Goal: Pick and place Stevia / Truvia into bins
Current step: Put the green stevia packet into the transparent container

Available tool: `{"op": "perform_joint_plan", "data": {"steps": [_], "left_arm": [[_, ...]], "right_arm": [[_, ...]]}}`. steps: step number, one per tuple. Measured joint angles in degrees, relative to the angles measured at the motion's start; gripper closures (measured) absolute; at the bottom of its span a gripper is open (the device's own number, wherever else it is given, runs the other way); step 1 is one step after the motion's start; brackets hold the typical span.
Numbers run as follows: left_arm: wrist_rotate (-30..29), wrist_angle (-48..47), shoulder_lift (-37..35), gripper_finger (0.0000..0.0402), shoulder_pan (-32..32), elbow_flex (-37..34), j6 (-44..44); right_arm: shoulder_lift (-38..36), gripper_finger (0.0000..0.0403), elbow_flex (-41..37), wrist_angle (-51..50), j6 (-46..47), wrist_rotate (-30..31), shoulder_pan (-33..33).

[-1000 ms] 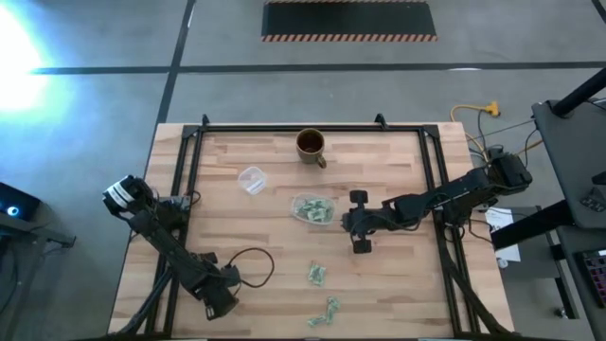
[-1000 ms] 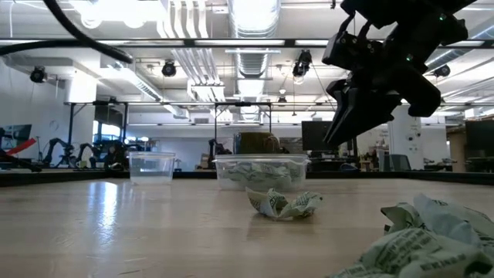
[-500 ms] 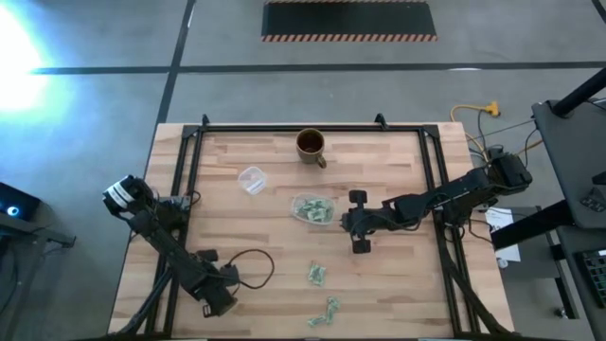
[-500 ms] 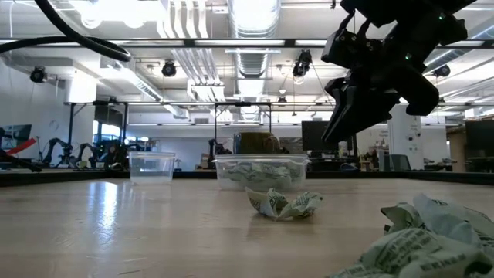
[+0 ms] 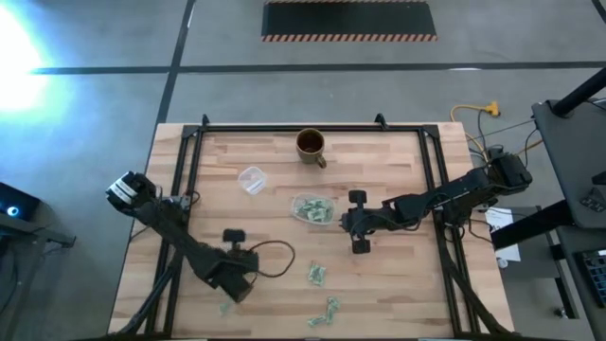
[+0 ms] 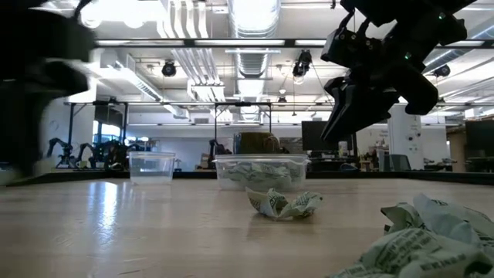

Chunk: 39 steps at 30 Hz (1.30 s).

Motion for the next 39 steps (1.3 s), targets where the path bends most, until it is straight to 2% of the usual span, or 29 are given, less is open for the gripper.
{"op": "perform_joint_plan", "data": {"steps": [7,10,16,20,29,39], "left_arm": [[-18.4,3.2,-0.1,0.0401,7.3,2.8,13.8],[-22.3,9.8,-0.1,0.0401,10.6,3.7,23.0],[-22.3,29.5,-0.1,0.0402,17.3,3.0,42.0],[-21.9,35.8,0.1,0.0402,21.2,2.9,49.0],[-16.0,42.1,0.3,0.0402,29.2,1.9,52.1],[-11.3,47.0,5.1,0.0401,33.3,2.0,53.8]], "right_arm": [[0.0,0.0346,0.0,0.0,0.7,0.0,0.0],[0.0,0.0346,0.0,0.0,1.0,0.0,0.0],[0.0,0.0346,0.0,-0.2,2.1,0.0,0.0],[0.0,0.0346,0.0,-0.2,2.6,-0.1,0.0],[0.0,0.0346,-0.1,-1.0,2.6,-0.1,0.0],[0.0,0.0346,-0.2,-2.5,3.0,-0.1,0.0]]}}
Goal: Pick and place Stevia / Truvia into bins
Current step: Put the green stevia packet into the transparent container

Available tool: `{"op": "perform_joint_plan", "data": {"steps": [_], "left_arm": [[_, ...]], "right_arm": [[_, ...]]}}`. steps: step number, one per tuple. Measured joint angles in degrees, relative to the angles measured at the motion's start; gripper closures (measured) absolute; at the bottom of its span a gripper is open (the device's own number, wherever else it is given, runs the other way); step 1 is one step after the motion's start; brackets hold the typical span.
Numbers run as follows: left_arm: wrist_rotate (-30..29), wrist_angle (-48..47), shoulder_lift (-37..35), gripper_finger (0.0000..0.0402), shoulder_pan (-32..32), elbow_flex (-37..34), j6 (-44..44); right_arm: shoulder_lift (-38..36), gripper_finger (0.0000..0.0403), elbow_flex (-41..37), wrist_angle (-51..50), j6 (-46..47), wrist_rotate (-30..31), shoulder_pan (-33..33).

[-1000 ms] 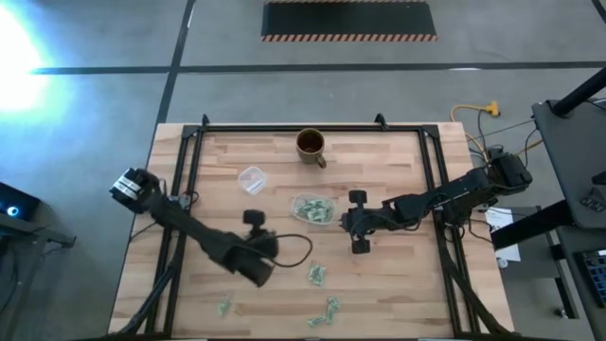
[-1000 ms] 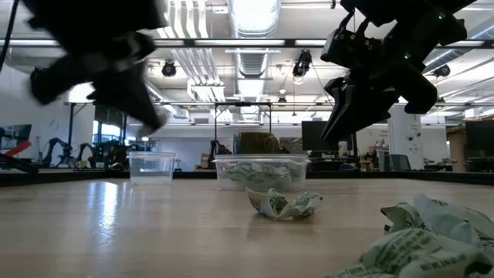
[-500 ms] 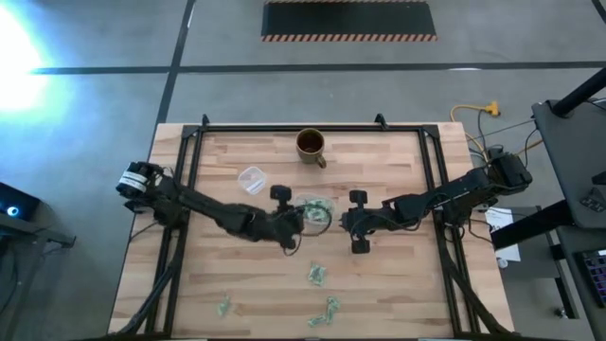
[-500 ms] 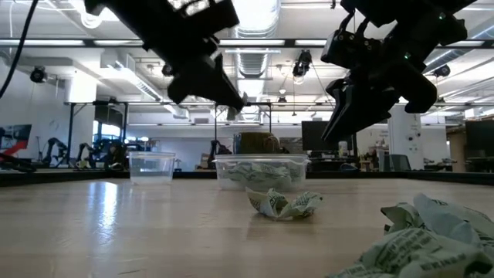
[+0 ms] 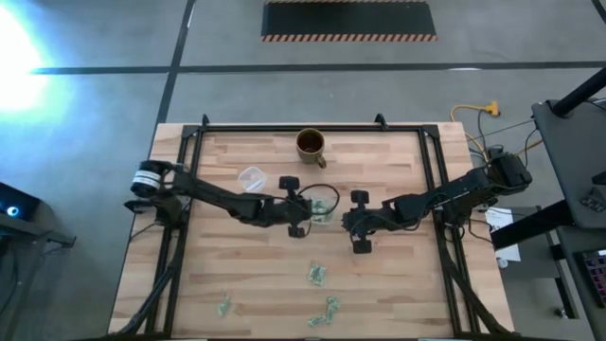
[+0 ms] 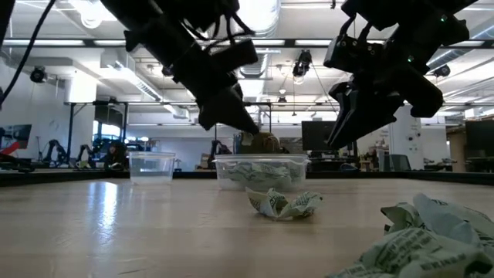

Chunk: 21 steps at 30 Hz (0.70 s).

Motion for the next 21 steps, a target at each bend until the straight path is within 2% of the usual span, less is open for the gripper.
{"op": "perform_joint_plan", "data": {"steps": [7,16,21], "left_arm": [[0.1,0.3,2.0,0.0397,0.4,0.9,1.8],[0.1,1.0,1.5,0.0312,0.4,1.0,2.6],[0.0,-0.8,0.5,0.0282,-0.1,1.3,1.4]], "right_arm": [[0.0,0.0346,-0.2,0.1,-0.1,0.0,0.0],[0.0,0.0346,-0.5,0.1,-0.1,0.0,0.0],[0.0,0.0346,-0.5,0.1,-0.1,0.0,0.0]]}}
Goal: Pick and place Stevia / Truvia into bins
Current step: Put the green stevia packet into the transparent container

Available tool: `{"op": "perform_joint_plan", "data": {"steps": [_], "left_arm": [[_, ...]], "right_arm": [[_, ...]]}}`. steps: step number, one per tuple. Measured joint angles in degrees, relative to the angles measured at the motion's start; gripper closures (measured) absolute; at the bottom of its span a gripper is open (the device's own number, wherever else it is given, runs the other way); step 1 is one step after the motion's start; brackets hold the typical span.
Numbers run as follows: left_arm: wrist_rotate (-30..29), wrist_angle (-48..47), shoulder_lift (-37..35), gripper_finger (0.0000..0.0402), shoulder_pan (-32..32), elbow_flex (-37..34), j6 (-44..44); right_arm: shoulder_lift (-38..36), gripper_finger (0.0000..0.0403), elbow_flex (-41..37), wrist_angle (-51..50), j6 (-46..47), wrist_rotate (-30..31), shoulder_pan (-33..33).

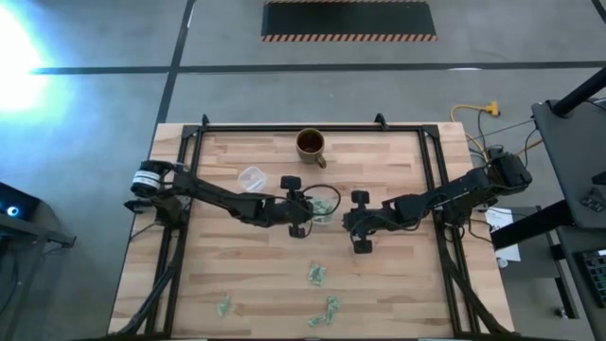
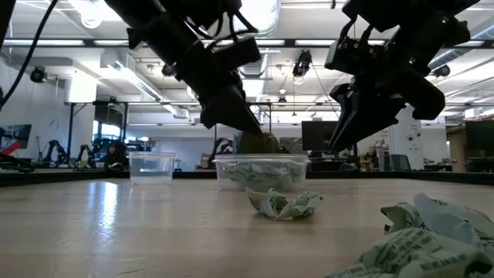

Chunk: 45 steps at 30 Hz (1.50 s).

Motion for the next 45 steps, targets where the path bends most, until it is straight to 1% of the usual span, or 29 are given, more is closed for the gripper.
{"op": "perform_joint_plan", "data": {"steps": [4,10,14,16,20,25,29,31,35,38,45], "left_arm": [[0.0,-3.3,-2.7,0.0279,-2.0,-0.1,-1.5],[-0.1,-11.6,-7.2,0.0279,-6.5,-0.9,-7.8],[-0.2,-16.2,-9.1,0.0279,-10.1,-2.5,-13.0],[-0.5,-17.3,-9.9,0.0279,-11.8,-3.7,-15.4],[-2.9,-18.3,-10.4,0.0279,-15.0,-7.1,-18.6],[-3.6,-19.5,-10.7,0.0279,-18.0,-10.1,-23.6],[-3.7,-19.2,-10.7,0.0279,-20.1,-10.6,-25.1],[-3.7,-19.2,-10.7,0.0279,-21.1,-10.6,-26.0],[-3.7,-18.5,-11.4,0.0279,-23.5,-10.6,-26.0],[-3.6,-18.3,-12.6,0.0279,-25.1,-10.6,-25.9],[-4.7,-18.7,-15.8,0.0278,-27.5,-10.6,-25.9]], "right_arm": [[0.0,0.0346,0.0,0.0,0.1,-1.2,0.0],[0.0,0.0346,-0.1,0.1,3.0,-11.4,0.3],[0.0,0.0346,-0.3,1.2,5.9,-14.9,1.7],[0.0,0.0346,-0.4,3.4,6.4,-15.3,2.7],[0.0,0.0346,-0.4,10.2,5.8,-15.6,5.1],[0.0,0.0346,-0.4,18.2,4.7,-19.5,8.5],[1.0,0.0346,-0.4,22.7,3.7,-19.5,11.7],[2.6,0.0346,-0.4,26.1,2.7,-18.9,12.8],[6.8,0.0344,-0.4,31.0,0.9,-14.8,14.0],[9.7,0.0333,-0.3,32.4,0.5,-13.5,13.9],[16.5,0.029,1.5,33.8,1.0,-13.4,12.9]]}}
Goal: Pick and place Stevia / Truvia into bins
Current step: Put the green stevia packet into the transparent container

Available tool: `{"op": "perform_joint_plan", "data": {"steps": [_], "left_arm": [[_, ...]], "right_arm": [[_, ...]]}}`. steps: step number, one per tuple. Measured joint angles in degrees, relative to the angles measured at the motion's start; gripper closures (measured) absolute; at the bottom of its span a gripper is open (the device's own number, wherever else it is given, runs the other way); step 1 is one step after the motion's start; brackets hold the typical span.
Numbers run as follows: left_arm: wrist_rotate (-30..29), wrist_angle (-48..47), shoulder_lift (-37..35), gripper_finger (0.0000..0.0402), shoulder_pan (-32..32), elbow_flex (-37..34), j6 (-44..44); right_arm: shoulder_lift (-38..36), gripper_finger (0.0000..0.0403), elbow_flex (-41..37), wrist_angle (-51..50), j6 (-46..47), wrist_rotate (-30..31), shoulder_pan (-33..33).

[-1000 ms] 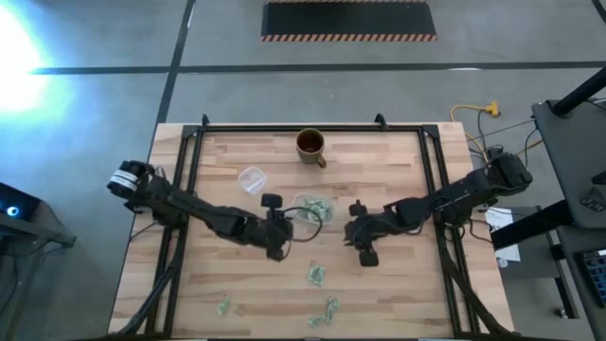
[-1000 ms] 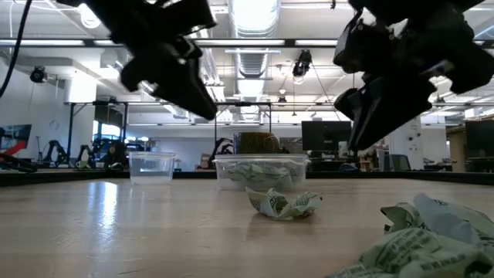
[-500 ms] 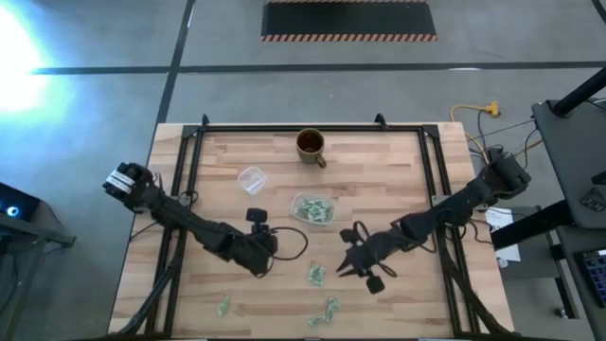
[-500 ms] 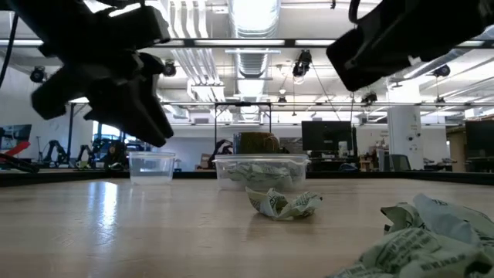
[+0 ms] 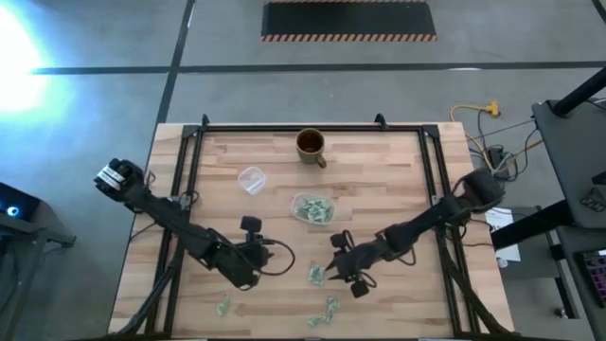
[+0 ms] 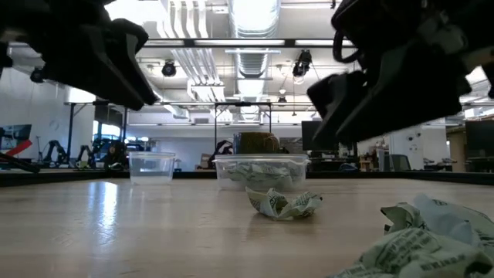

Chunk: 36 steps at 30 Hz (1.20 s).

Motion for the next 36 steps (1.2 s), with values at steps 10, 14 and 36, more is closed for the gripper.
{"op": "perform_joint_plan", "data": {"steps": [10,14,36], "left_arm": [[-1.5,0.3,-1.7,0.0278,-0.3,-1.6,0.0],[-1.5,1.7,-1.9,0.0278,-0.3,-2.9,0.0],[-1.5,3.0,-2.2,0.0278,-0.3,-3.3,0.1]], "right_arm": [[5.9,0.0251,3.7,-0.8,0.0,-0.1,-1.3],[6.5,0.0253,4.2,-2.5,0.4,-0.1,-1.5],[9.0,0.0314,4.1,-2.1,0.2,0.0,-2.7]]}}
